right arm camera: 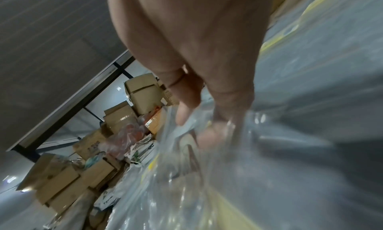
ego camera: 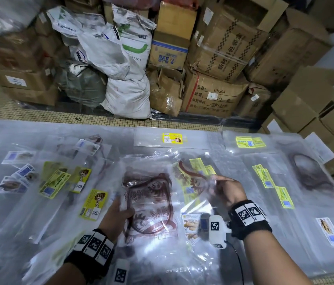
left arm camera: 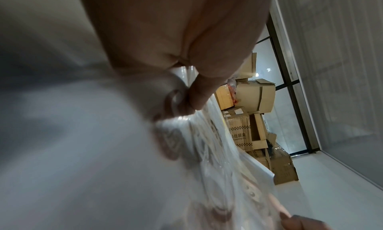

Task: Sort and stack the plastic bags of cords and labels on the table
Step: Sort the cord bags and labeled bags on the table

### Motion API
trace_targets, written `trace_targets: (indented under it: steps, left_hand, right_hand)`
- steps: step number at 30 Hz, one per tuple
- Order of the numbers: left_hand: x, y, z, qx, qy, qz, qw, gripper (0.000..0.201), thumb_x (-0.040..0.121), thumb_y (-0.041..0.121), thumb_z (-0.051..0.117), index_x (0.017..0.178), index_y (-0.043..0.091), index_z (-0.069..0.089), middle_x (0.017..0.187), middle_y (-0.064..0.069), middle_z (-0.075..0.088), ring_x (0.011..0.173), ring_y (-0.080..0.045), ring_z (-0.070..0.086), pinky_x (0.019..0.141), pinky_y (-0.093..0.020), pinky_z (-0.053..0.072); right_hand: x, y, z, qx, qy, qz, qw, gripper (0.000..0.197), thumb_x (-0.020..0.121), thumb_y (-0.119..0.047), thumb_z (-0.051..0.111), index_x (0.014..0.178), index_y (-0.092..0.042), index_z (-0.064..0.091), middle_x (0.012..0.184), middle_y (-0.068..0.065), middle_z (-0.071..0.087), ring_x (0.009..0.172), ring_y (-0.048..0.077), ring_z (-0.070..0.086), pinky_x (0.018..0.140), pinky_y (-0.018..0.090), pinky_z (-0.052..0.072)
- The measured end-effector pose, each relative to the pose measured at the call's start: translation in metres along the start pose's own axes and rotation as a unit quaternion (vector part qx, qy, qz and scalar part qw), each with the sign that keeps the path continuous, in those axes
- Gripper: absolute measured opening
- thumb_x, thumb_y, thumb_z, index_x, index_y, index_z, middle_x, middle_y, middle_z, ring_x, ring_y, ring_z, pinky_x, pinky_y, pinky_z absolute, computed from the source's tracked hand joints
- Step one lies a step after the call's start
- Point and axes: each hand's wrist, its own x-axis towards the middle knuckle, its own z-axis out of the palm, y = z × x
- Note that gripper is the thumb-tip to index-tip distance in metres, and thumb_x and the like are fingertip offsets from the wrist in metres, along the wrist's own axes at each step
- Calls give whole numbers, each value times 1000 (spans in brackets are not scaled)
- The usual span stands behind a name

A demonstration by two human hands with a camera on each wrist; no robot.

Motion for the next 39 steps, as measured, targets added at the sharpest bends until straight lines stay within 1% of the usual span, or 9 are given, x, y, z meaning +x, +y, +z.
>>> trace_targets:
  steps: [6,12,14,18,24,31,34,36,39]
  left_hand:
    - [0,-3,-2,14,-9,1,1000,82,89,-15,53,151,26,20,129,5,54,103,-20,60,95,-38,48]
    - [0,-3,-1,30,-31,23,999,78,91,-14,52,155,11,15,144,-7,41,106,-13,50,90,-23,43]
    - [-2,0,1,27,-36,29,999,76,92,-13,50,155,9,14,141,-9,41,98,-9,48,70,-5,42]
    - [-6,5,3,46,-46,31,997,73,92,-15,48,154,8,16,126,-3,48,88,-6,51,53,-5,41]
    - [-3,4,-2,42,-48,10,998,72,94,-11,48,154,14,16,148,-13,40,99,-9,52,87,-26,41]
    - [-1,3,-4,51,-46,0,998,71,92,-14,49,151,17,23,102,9,55,90,-20,64,81,-35,51]
    - [-4,6,-5,74,-55,3,996,54,92,-12,49,122,33,44,112,-1,62,95,-19,65,82,-31,52]
    - [-8,9,-4,79,-42,15,996,52,93,-9,51,117,36,41,116,-1,63,89,-8,63,75,-21,49]
    - [-6,5,-8,73,-62,7,995,54,94,-7,51,126,35,41,115,-11,64,94,-25,68,84,-39,53]
  right_hand:
    - [9,10,-10,9,-14,30,999,21,92,14,51,102,6,68,101,25,70,71,28,65,77,39,61]
    - [-6,17,1,-15,-103,32,994,27,82,0,70,105,1,56,73,18,65,44,20,46,39,24,35]
    - [-7,18,6,-15,-69,19,997,29,85,2,69,108,-5,52,75,17,65,48,21,48,37,24,35]
    - [-3,21,15,-14,27,-26,999,44,81,7,74,115,-11,52,96,20,65,58,22,56,50,29,47]
    - [-18,19,23,108,-31,13,994,22,75,8,68,93,-4,67,66,10,63,43,14,55,39,19,43]
    - [-13,27,30,-65,-97,-23,993,16,86,-6,73,102,-2,74,101,12,76,79,18,70,71,27,54]
    - [-17,22,33,-91,-79,-106,987,15,96,-2,59,89,-11,69,89,5,74,68,10,67,64,20,53]
    - [-17,15,28,-11,-77,-139,987,21,101,-4,50,89,-16,62,84,5,70,75,20,68,69,29,54]
    - [-25,0,16,190,-104,-110,970,16,105,-18,43,106,-19,60,100,12,71,82,24,66,73,36,58]
